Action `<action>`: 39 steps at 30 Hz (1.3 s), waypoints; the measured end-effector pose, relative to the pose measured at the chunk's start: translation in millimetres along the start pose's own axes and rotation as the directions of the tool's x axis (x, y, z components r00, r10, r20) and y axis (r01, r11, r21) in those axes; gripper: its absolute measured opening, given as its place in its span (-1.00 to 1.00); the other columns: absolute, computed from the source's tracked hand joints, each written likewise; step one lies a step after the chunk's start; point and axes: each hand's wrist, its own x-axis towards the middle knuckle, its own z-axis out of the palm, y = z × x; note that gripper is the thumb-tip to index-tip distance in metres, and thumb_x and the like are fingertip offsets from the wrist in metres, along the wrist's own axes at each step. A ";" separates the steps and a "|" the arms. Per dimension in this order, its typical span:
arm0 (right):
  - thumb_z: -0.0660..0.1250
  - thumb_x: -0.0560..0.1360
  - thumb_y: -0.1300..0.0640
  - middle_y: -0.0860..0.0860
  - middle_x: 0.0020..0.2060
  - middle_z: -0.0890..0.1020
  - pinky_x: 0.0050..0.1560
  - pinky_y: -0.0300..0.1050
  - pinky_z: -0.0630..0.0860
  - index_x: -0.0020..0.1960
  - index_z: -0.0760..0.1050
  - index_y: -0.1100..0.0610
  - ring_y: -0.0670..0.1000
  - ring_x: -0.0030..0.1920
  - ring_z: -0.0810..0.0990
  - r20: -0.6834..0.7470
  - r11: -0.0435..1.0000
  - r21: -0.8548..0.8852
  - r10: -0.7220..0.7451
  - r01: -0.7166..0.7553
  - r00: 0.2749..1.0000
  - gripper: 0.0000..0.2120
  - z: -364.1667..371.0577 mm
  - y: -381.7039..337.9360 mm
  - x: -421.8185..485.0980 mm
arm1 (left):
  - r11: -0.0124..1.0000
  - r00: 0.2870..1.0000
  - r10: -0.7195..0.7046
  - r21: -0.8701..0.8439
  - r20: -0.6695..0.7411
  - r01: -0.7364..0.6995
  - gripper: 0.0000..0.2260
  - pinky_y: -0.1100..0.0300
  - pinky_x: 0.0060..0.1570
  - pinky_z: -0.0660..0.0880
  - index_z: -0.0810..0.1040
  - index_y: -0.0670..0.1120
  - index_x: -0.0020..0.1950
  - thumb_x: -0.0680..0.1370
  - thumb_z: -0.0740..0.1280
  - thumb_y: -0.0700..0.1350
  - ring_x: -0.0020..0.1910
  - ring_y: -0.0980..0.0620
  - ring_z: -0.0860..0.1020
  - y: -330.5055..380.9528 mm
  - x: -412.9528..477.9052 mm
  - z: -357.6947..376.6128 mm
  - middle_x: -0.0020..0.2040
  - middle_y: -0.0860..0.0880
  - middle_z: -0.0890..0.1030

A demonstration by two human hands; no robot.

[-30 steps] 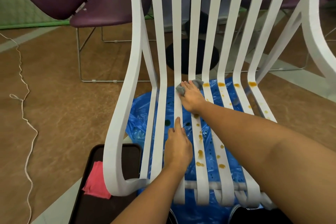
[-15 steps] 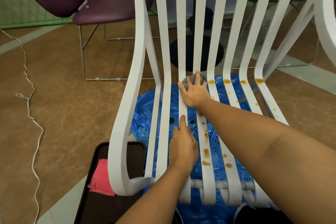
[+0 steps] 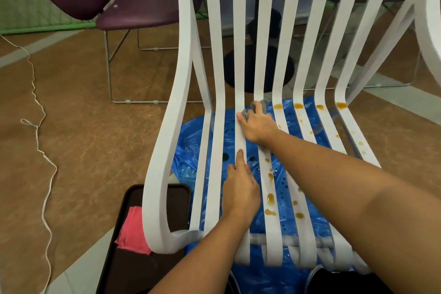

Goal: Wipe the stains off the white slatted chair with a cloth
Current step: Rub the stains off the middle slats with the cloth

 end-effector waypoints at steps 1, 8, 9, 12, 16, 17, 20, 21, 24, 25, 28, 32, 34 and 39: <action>-0.12 0.63 -0.28 0.01 0.55 -0.01 0.35 0.23 0.33 0.50 0.26 0.19 0.39 0.35 0.30 -0.002 1.000 0.006 0.003 -0.003 1.000 -0.31 0.8 0.2 3.4 | 1.000 1.000 -0.003 -0.004 0.002 0.003 -0.58 0.12 -0.05 0.46 0.04 0.16 0.62 0.74 -0.05 0.01 -0.09 0.08 0.46 -0.6 -0.2 -0.4 0.27 -0.06 0.46; -0.03 0.63 -0.23 0.33 0.53 -0.15 0.32 0.17 0.38 0.52 0.13 0.07 0.43 0.33 0.36 -0.042 0.996 0.025 0.082 -0.081 0.996 -0.43 12.6 0.0 3.8 | 1.000 1.000 0.002 0.010 0.000 -0.002 -0.58 0.11 -0.04 0.47 0.05 0.16 0.62 0.74 -0.04 0.01 -0.06 0.05 0.48 -2.0 1.0 -1.5 0.24 -0.06 0.46; -0.04 0.62 -0.24 0.37 0.52 -0.10 0.29 0.16 0.41 0.53 0.12 0.04 0.43 0.29 0.39 -0.032 0.995 0.033 0.095 -0.094 0.995 -0.43 15.1 1.7 5.0 | 1.000 1.000 0.001 0.012 -0.001 -0.001 -0.58 0.10 -0.04 0.48 0.05 0.16 0.62 0.74 -0.05 0.01 -0.06 0.05 0.49 -1.9 1.7 -1.4 0.24 -0.06 0.46; 0.01 0.61 -0.18 0.30 0.43 0.21 0.04 0.13 0.48 0.54 0.13 0.02 0.39 0.25 0.35 0.010 0.998 -0.057 0.036 -0.035 0.999 -0.44 16.1 5.5 9.7 | 1.000 1.000 0.001 0.013 -0.007 0.000 -0.58 0.12 -0.08 0.47 0.05 0.16 0.62 0.74 -0.05 0.02 -0.10 0.05 0.48 -1.6 1.6 0.3 0.24 -0.06 0.46; 0.10 0.62 0.07 0.19 0.38 0.24 -0.21 0.04 0.42 0.49 0.18 0.07 0.40 0.17 0.31 0.059 0.945 -0.314 -0.077 0.092 0.995 -0.55 2.5 2.4 20.8 | 1.000 1.000 0.011 0.004 -0.007 -0.011 -0.58 0.10 -0.08 0.51 0.04 0.16 0.62 0.74 -0.05 0.01 -0.09 0.05 0.51 -1.6 1.1 0.5 0.24 -0.06 0.46; 0.10 0.61 0.08 0.20 0.38 0.23 -0.20 0.04 0.41 0.49 0.18 0.08 0.40 0.16 0.32 0.067 0.939 -0.335 -0.062 0.081 0.996 -0.55 -0.6 1.2 24.3 | 1.000 1.000 0.008 -0.004 -0.006 -0.008 -0.58 0.10 -0.07 0.52 0.04 0.17 0.62 0.74 -0.05 0.01 -0.08 0.05 0.52 -1.8 1.8 0.2 0.24 -0.06 0.46; 0.06 0.61 0.09 0.19 0.39 0.22 -0.07 0.06 0.40 0.53 0.14 0.10 0.37 0.14 0.37 0.081 0.930 -0.357 -0.058 0.084 0.995 -0.51 0.2 0.8 34.0 | 1.000 1.000 -0.002 0.002 -0.003 0.002 -0.58 0.06 -0.01 0.55 0.04 0.18 0.61 0.74 -0.05 0.01 -0.05 0.04 0.53 -2.4 2.9 -0.3 0.25 -0.05 0.46; 0.05 0.61 0.10 0.19 0.39 0.22 -0.05 0.06 0.37 0.53 0.15 0.11 0.36 0.13 0.38 0.083 0.932 -0.353 -0.056 0.082 0.995 -0.51 -0.3 0.6 32.6 | 1.000 1.000 -0.001 0.002 -0.003 0.001 -0.58 0.05 -0.01 0.55 0.04 0.18 0.62 0.74 -0.05 0.01 -0.05 0.03 0.53 -2.1 2.8 -0.3 0.25 -0.05 0.46; 0.05 0.64 0.10 0.19 0.38 0.28 0.01 0.07 0.40 0.49 0.22 0.15 0.37 0.13 0.39 0.055 0.927 -0.358 -0.095 0.109 0.994 -0.57 1.0 2.7 14.2 | 1.000 1.000 0.014 0.005 -0.001 -0.014 -0.58 0.06 -0.03 0.55 0.04 0.16 0.62 0.74 -0.05 0.02 -0.07 0.04 0.53 -3.1 1.9 -0.3 0.26 -0.06 0.45; 0.04 0.66 0.10 0.20 0.37 0.30 0.08 0.09 0.44 0.48 0.23 0.16 0.38 0.16 0.39 0.045 0.942 -0.321 -0.086 0.096 0.995 -0.59 0.4 2.2 3.9 | 1.000 1.000 0.020 0.010 -0.003 -0.020 -0.58 0.06 -0.04 0.56 0.03 0.16 0.62 0.74 -0.05 0.02 -0.07 0.04 0.54 -2.8 1.7 -0.7 0.27 -0.07 0.45; 0.04 0.68 0.05 0.25 0.30 0.38 0.09 0.10 0.46 0.43 0.27 0.13 0.35 0.25 0.38 -0.015 0.986 -0.165 -0.041 0.038 0.999 -0.64 5.3 1.1 -10.7 | 1.000 1.000 0.020 0.015 -0.006 -0.020 -0.57 0.09 -0.06 0.55 0.03 0.15 0.63 0.74 -0.04 0.00 -0.05 0.01 0.55 -4.0 2.3 0.5 0.28 -0.08 0.45; 0.06 0.66 0.08 0.23 0.28 0.40 -0.03 0.03 0.41 0.37 0.31 0.15 0.31 0.15 0.42 -0.030 0.997 -0.080 -0.001 -0.001 1.000 -0.67 -1.9 -4.4 8.3 | 1.000 1.000 0.018 0.013 -0.008 -0.017 -0.57 0.10 -0.08 0.54 0.03 0.16 0.63 0.74 -0.03 -0.01 -0.10 0.06 0.53 -4.4 4.0 1.0 0.26 -0.07 0.46; 0.09 0.63 0.17 0.16 0.33 0.37 -0.01 0.02 0.35 0.33 0.36 0.19 0.27 0.07 0.45 -0.003 1.000 -0.021 0.018 -0.018 1.000 -0.70 -7.0 -5.7 16.5 | 1.000 1.000 0.007 0.001 -0.001 -0.007 -0.57 0.10 -0.04 0.54 0.03 0.16 0.62 0.74 -0.03 -0.01 -0.09 0.06 0.53 -4.7 4.0 1.3 0.25 -0.06 0.46; 0.12 0.59 0.20 0.11 0.32 0.35 -0.03 -0.01 0.29 0.31 0.38 0.17 0.22 0.11 0.47 0.026 0.999 -0.043 0.029 -0.028 0.999 -0.70 -1.8 -4.8 14.4 | 1.000 1.000 0.010 -0.009 0.009 -0.010 -0.58 0.14 -0.03 0.46 0.04 0.16 0.62 0.75 -0.04 0.00 -0.05 0.06 0.50 -4.0 3.6 -0.5 0.25 -0.05 0.46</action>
